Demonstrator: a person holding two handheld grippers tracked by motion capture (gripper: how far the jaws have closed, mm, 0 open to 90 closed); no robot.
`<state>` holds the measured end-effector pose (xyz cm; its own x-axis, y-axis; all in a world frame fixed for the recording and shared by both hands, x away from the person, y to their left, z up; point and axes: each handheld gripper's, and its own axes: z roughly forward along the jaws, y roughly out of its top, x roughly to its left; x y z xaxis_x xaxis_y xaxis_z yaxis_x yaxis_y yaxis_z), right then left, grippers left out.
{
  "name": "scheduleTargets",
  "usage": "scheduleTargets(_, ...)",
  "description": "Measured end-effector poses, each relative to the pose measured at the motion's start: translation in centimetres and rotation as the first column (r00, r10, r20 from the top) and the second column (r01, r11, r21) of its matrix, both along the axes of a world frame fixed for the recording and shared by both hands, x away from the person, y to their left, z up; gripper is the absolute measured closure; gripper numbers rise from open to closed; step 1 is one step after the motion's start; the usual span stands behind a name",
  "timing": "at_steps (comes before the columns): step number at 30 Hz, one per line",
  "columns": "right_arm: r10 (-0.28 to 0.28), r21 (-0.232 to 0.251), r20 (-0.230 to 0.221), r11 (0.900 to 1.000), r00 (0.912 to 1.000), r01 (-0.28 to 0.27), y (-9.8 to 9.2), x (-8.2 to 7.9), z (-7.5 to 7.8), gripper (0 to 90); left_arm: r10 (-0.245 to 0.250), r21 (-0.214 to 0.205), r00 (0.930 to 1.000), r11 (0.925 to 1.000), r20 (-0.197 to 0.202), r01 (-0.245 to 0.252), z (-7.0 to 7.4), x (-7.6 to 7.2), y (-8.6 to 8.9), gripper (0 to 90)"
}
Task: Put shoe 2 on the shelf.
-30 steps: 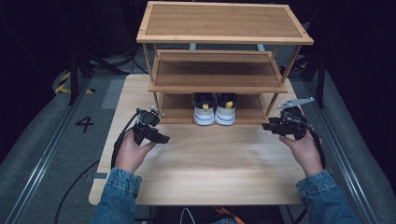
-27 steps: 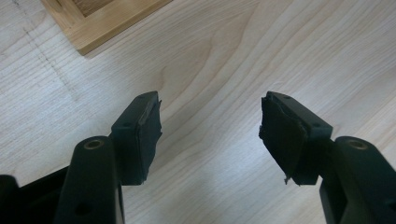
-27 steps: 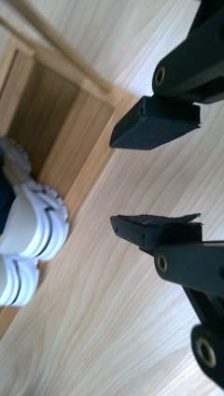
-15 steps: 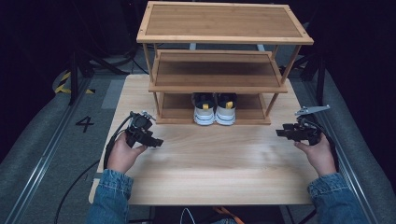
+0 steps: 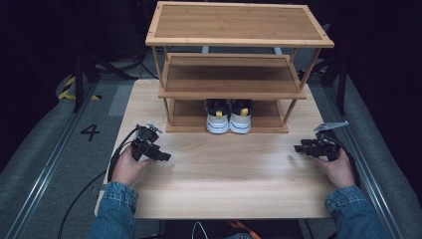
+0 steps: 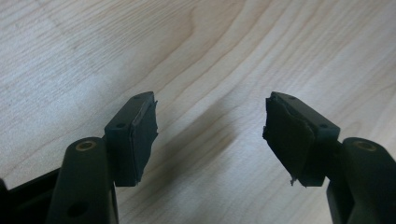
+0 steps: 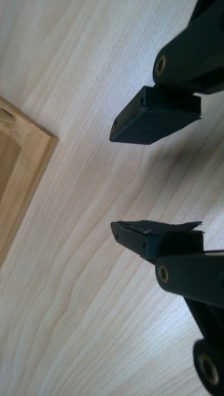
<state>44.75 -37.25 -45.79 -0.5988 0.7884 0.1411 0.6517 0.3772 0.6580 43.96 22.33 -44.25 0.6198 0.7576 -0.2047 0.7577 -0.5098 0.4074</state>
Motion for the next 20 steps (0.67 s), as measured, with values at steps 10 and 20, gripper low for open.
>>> scheduleTargets(10,-0.038,-0.01,0.029,0.9992,0.9989,0.038,0.7,0.4,-1.3,48.7,0.07,0.001,0.9974,0.9975,0.018,-0.07,-0.8,0.3,0.7,34.3)
scheduleTargets(20,-0.06,-0.019,0.079,0.9979,0.995,0.062,0.5,0.3,-1.7,46.9,0.077,0.009,0.996,0.997,0.045,-0.077,-0.8,0.2,0.6,34.1)
